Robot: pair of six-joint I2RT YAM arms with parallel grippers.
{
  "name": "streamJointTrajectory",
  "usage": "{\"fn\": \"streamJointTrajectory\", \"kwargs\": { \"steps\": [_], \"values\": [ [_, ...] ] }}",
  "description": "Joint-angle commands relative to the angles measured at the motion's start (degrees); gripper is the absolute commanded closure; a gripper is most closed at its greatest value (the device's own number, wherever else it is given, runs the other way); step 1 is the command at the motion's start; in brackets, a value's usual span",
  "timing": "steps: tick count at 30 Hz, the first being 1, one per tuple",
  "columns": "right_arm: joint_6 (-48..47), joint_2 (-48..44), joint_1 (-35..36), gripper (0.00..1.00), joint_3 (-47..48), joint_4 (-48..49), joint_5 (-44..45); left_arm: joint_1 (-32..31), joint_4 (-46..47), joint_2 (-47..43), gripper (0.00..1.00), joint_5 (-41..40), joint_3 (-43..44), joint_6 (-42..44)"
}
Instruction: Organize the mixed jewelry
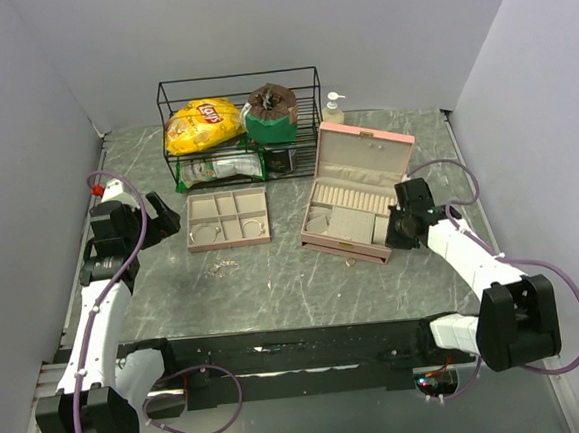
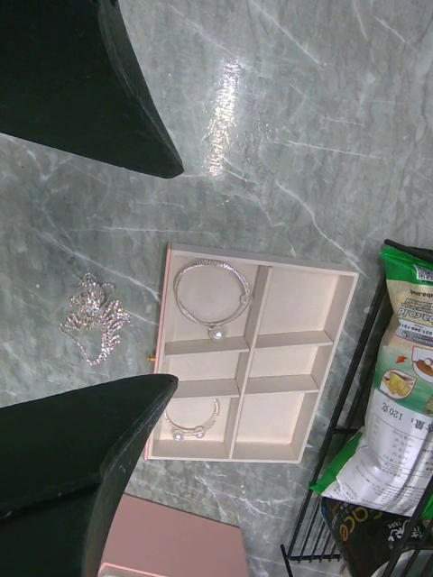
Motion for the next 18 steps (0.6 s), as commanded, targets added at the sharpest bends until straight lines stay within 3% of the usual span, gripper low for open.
{"fn": "streamJointTrajectory", "kwargs": {
  "steps": [1,7,18],
  "values": [
    [0.4,-0.5,2.1,1.0,-2.4,-7.2,-3.9,0.2,2.0,-0.4,0.04,1.3,0.9,0.6],
    [-2.5,6.6,3.2,1.0,2.5,-5.6,-4.8,0.2,1.9,-0.9,0.04,1.2,0.7,0.7],
    [-8.0,9.1,10.1,1.0,7.3,-4.7,-2.2,0.2,2.0,-1.6,0.04,0.8,0.5,1.0]
  ]
}}
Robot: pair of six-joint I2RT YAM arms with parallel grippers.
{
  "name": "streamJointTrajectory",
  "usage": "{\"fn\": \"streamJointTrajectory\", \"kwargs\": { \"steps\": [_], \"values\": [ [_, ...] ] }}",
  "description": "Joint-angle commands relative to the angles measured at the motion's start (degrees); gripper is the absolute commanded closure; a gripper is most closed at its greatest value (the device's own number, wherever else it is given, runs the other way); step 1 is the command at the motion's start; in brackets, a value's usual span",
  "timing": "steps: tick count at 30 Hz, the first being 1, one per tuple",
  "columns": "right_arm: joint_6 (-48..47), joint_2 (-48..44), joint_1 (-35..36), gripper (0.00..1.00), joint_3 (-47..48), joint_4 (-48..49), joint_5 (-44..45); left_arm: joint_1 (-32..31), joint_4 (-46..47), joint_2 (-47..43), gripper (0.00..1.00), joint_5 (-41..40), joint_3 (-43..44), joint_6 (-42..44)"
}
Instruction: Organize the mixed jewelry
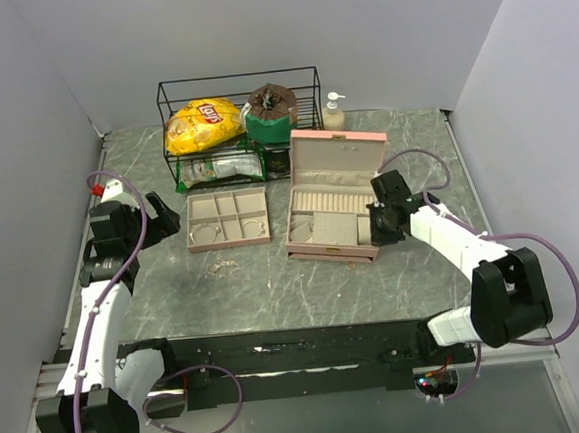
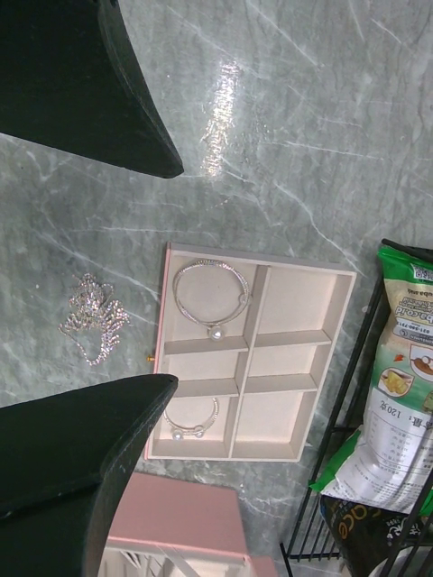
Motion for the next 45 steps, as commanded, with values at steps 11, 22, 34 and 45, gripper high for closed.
{"fn": "streamJointTrajectory", "kwargs": {
  "steps": [11,22,34,45],
  "values": [
    [-8.1,10.4,2.7,1.0,8.3,-1.5,1.3,0.2,2.1,-0.5,0.04,1.5,0.6,0.9],
    [-4.6,9.3,2.7,0.89,7.2,1.3,0.3,0.2,1.9,0.4,0.04,2.1,0.9,0.9],
    [2.6,-11.8,2.7,0.32,1.3,-0.1,3.5,0.2,2.1,0.5,0.04,4.4,1.0,1.1],
    [21.2,-30.5,4.2,0.35,-19.4,2.4,-6.3,-4.7,1.8,-0.5,0.04,1.6,0.3,0.0]
  ]
}}
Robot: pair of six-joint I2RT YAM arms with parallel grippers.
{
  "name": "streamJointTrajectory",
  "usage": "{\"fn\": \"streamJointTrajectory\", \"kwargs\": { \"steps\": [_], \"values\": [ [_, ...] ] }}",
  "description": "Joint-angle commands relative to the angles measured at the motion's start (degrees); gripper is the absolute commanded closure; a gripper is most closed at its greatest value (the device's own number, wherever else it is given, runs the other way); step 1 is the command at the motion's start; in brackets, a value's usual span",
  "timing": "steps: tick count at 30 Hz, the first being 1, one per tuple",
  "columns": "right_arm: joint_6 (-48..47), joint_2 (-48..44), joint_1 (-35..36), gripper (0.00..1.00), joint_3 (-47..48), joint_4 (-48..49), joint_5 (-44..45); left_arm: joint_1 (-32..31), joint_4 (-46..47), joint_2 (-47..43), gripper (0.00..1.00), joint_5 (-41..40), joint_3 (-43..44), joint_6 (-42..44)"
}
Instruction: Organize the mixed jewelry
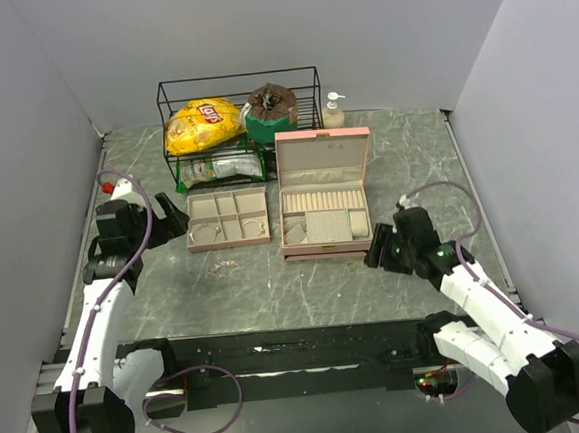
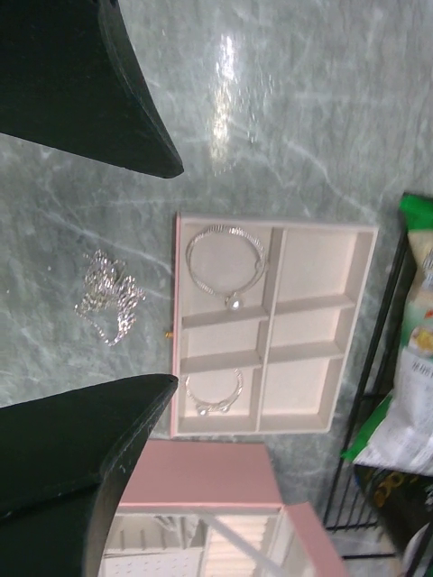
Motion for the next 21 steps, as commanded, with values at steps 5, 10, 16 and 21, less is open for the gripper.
{"fn": "streamJointTrajectory", "kwargs": {
  "steps": [5,10,16,21],
  "values": [
    [11.4,-4.3,4.2,0.36,-9.9,5.4,-2.1,-6.8,1.5,-0.9,0.04,-3.6,0.4,0.4],
    [10.1,-1.3,5.8,0.37,-9.8,9.9,1.7,-6.9,1.9,-0.6,0.04,-0.5,1.0,0.5],
    [11.5,-1.0,8.2,0.37,-11.9,14.9,7.4,-7.0,3.7,-0.6,0.04,5.5,0.7,1.3],
    [10.9,-0.1,8.9,0.37,-10.7,15.4,10.3,-6.9,3.7,0.9,0.04,4.9,1.0,2.0]
  ]
}}
